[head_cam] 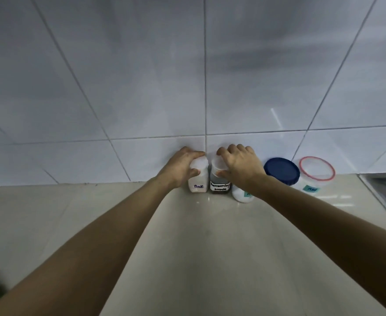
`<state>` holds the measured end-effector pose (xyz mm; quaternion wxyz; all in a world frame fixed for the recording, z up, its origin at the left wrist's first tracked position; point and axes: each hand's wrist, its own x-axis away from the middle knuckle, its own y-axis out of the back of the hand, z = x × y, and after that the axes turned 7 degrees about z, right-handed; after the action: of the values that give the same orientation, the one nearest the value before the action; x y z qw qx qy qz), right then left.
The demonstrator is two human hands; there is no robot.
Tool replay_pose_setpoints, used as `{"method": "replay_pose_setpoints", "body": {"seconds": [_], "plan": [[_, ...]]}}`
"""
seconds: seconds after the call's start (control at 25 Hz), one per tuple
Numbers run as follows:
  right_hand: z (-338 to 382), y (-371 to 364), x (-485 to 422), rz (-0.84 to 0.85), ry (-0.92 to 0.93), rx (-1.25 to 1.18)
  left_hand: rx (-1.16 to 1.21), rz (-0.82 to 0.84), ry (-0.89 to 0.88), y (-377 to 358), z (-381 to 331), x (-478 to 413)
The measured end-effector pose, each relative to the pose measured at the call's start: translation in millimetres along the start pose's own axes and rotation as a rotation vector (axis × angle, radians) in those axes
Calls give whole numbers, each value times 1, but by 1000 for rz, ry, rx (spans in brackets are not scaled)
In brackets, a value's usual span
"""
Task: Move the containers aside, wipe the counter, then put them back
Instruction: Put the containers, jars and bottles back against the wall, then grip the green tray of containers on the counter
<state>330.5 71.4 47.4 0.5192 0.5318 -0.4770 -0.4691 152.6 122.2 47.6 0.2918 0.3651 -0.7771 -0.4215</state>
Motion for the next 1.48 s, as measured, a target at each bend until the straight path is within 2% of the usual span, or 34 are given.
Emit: {"method": "replay_pose_setpoints", "body": {"seconds": [0.16, 0.2, 0.28, 0.36, 0.44, 0.52, 0.64, 0.72, 0.8, 0.88, 0.96, 1.04, 1.12, 1.2, 1.28, 1.36, 1.48], "plan": [[3, 12, 7, 108, 19, -59, -82, -13, 24, 4, -9, 10], [4, 13, 13, 106, 20, -114, -111, -38, 31, 8, -9, 19], [17, 8, 37, -10, -15, -285, -123, -114, 61, 15, -5, 47], [47, -7, 72, -131, -95, -520, -35, -146, 91, 19, 5, 86], [90, -29, 110, -110, -102, -660, 152, -144, 142, 19, 17, 134], [141, -44, 142, 14, 8, -692, 293, -129, 201, 19, 36, 191], [202, -47, 153, 193, 145, -718, 365, -173, 313, 12, 69, 274], [246, -44, 144, 286, 223, -734, 413, -331, 443, -5, 97, 337], [295, -35, 125, 364, 273, -778, 452, -635, 580, -21, 123, 402], [342, -29, 115, 464, 239, -895, 421, -896, 758, -43, 140, 461], [386, -28, 114, 620, 193, -1039, 327, -967, 884, -60, 156, 507], [429, -34, 120, 763, 143, -1138, 355, -917, 976, -73, 173, 538], [461, -39, 124, 727, 68, -1253, 534, -882, 1037, -72, 188, 548], [480, -44, 121, 649, -11, -1343, 954, -967, 1021, -62, 196, 546], [487, -45, 113, 646, -64, -1357, 1305, -1056, 976, -46, 203, 533], [484, -42, 105, 661, -85, -1355, 1376, -1057, 999, -35, 210, 516], [457, -35, 105, 655, -160, -1488, 1362, -997, 1028, -25, 209, 491]]}}
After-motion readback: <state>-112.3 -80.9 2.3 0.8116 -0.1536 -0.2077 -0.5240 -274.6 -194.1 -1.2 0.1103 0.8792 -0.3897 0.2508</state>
